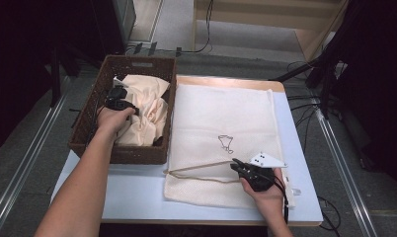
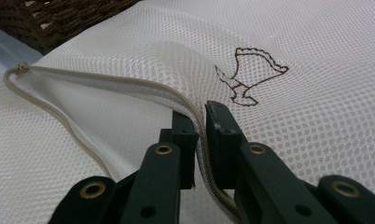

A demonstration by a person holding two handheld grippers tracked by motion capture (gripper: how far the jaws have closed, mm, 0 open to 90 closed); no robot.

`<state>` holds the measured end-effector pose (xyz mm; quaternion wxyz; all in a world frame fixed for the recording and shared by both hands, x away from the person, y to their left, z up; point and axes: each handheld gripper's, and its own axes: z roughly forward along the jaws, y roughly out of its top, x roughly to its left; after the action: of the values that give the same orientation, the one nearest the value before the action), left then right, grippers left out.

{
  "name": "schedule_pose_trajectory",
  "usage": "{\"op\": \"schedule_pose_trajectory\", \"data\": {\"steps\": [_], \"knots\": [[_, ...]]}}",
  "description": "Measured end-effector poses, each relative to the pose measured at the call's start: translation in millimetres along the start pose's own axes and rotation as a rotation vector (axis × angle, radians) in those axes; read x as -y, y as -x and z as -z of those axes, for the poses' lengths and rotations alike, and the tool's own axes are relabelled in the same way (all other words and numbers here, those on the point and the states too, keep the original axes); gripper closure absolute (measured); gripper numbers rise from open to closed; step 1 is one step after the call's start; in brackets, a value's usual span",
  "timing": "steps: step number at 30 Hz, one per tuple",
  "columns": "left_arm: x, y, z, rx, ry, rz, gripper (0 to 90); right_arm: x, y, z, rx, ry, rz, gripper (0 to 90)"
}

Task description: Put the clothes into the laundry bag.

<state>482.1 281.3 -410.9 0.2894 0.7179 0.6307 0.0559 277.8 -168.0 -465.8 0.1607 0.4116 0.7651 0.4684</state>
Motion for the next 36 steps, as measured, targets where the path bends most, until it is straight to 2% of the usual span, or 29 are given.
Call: {"op": "schedule_pose_trajectory", "data": {"steps": [1, 2, 4, 5, 8, 9, 10, 11, 12, 13, 15, 19, 21, 22, 24, 26, 28, 29, 31, 33, 34, 36], "knots": [[-1.6, 2.3, 2.3, 0.034, 0.02, -0.008, 85.2, 0.1, 0.1, 0.0, -0.001, 0.0, -0.001, 83.4], [-3.4, 5.5, 4.2, 0.05, 0.026, -0.019, 85.4, 0.2, 0.2, -0.1, -0.001, 0.0, -0.002, 83.4], [-6.0, 14.4, 4.2, 0.089, 0.032, -0.061, 85.6, 0.5, 0.1, -0.7, 0.0, -0.002, -0.001, 83.5], [-6.4, 18.0, 3.4, 0.105, 0.028, -0.077, 85.6, 0.6, -0.1, -1.1, 0.002, -0.003, -0.001, 83.5], [-6.2, 32.6, -4.6, 0.201, 0.011, -0.116, 84.9, 0.6, -0.5, -2.0, 0.002, -0.003, 0.002, 83.6], [-5.9, 37.5, -8.2, 0.203, -0.004, -0.141, 82.9, 0.7, -0.4, -2.3, 0.001, -0.003, 0.002, 83.6], [-5.2, 42.9, -12.0, 0.176, -0.014, -0.166, 76.9, 0.7, -0.4, -2.5, 0.0, -0.004, 0.0, 83.6], [-5.7, 47.1, -15.1, 0.138, -0.035, -0.193, 64.2, 0.9, -0.4, -2.6, 0.001, -0.005, 0.002, 83.6], [-6.4, 51.5, -18.0, 0.089, -0.045, -0.195, 49.3, 1.2, -0.2, -2.7, 0.0, -0.007, 0.003, 83.6], [-7.2, 54.0, -19.8, 0.058, -0.048, -0.185, 38.7, 1.4, -0.3, -2.8, 0.0, -0.009, 0.004, 83.6], [-8.6, 56.1, -21.6, 0.042, -0.051, -0.155, 29.1, 1.9, -0.7, -2.7, 0.0, -0.011, 0.003, 83.6], [-10.6, 64.3, -26.6, -0.012, -0.078, -0.168, 17.3, 3.0, -0.3, -3.3, -0.001, -0.015, 0.005, 83.6], [-11.3, 62.6, -30.0, -0.042, -0.091, -0.149, 13.4, 3.3, -0.6, -4.0, -0.002, -0.017, -0.003, 83.6], [-10.8, 61.1, -33.0, -0.068, -0.108, -0.14, 13.3, 3.4, -0.7, -4.4, 0.0, -0.019, -0.002, 83.6], [-6.3, 57.6, -42.4, -0.148, -0.162, -0.172, 13.2, 3.4, -1.3, -4.7, -0.003, -0.02, 0.0, 83.6], [-3.1, 57.4, -46.9, -0.154, -0.159, -0.192, 10.7, 3.5, -1.8, -4.6, -0.003, -0.02, 0.0, 83.6], [-2.5, 60.7, -47.7, -0.188, -0.172, -0.224, 12.8, 4.0, -1.9, -4.6, -0.002, -0.02, -0.001, 83.6], [-2.6, 61.0, -47.1, -0.192, -0.174, -0.213, 15.0, 4.3, -1.9, -4.9, -0.002, -0.02, 0.002, 83.6], [-2.3, 63.2, -44.4, -0.201, -0.179, -0.246, 25.2, 4.8, -2.4, -4.9, -0.002, -0.022, 0.0, 83.6], [-1.8, 67.6, -39.6, -0.185, -0.181, -0.289, 45.0, 5.0, -2.9, -4.3, -0.003, -0.022, -0.001, 83.6], [-1.2, 69.5, -38.1, -0.199, -0.186, -0.315, 57.2, 5.1, -2.9, -4.1, -0.003, -0.018, 0.001, 83.5], [-0.2, 71.8, -35.1, -0.234, -0.208, -0.343, 63.0, 5.1, -2.5, -3.2, -0.002, -0.018, 0.006, 83.6]]}}
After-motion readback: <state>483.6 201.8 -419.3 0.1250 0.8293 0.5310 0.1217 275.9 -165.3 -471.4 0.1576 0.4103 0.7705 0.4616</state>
